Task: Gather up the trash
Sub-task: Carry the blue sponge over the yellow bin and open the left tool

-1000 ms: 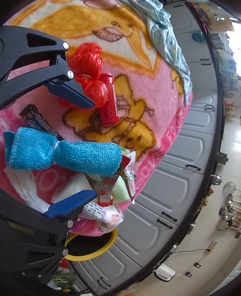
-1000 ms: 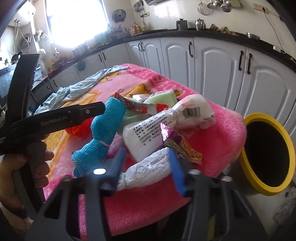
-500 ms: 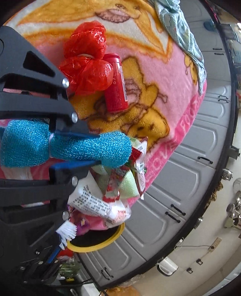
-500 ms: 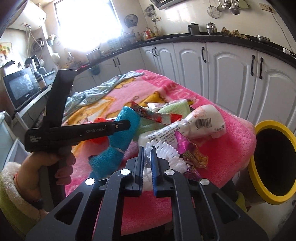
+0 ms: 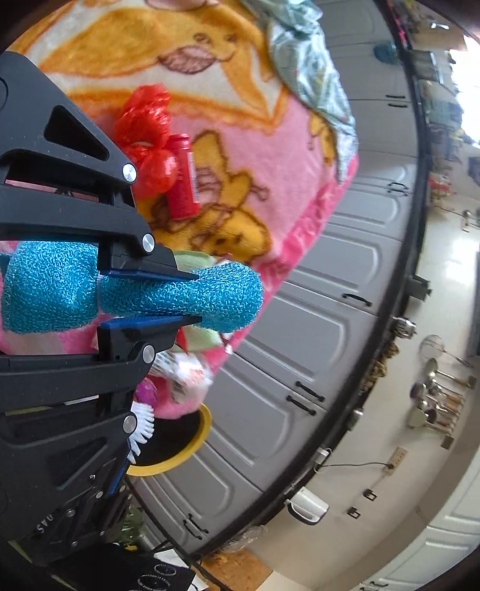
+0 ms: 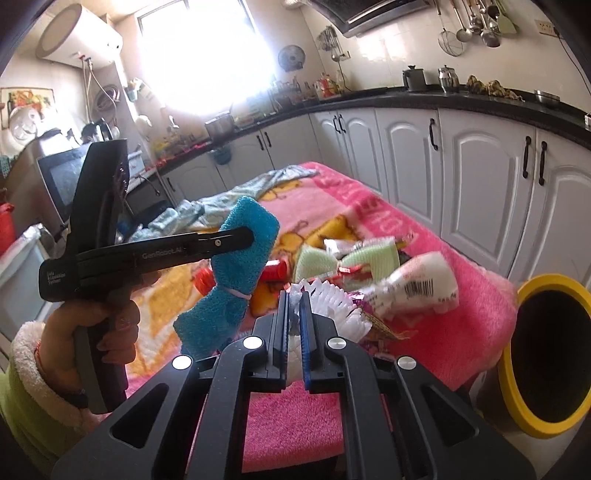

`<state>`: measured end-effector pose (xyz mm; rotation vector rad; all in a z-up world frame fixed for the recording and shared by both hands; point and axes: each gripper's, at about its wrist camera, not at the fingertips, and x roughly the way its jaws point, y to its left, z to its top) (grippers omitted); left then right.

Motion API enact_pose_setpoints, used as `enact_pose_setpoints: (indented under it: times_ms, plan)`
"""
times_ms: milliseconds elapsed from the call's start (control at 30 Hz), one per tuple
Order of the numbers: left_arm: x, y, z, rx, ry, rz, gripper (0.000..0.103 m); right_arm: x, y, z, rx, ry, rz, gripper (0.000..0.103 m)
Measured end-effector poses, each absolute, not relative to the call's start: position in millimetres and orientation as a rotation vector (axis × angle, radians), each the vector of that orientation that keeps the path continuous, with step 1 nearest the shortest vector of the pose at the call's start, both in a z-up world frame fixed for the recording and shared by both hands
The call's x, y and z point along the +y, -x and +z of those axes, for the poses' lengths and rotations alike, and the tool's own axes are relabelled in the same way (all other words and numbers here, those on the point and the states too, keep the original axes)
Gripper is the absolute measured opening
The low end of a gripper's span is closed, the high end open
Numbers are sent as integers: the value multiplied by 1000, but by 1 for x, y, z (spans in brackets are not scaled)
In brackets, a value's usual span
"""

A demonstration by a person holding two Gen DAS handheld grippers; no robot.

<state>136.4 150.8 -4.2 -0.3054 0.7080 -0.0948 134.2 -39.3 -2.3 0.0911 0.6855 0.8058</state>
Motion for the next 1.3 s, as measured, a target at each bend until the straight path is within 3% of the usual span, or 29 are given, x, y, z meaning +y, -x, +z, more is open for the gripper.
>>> enact_pose_setpoints:
  times_ms: [600, 1300]
  plan:
    - [108, -147, 43, 571, 270, -127, 10, -116, -170, 60, 546, -184, 685, 6]
    - [-28, -214, 21, 599, 196, -334, 10, -260, -214, 28, 534, -226, 381, 6]
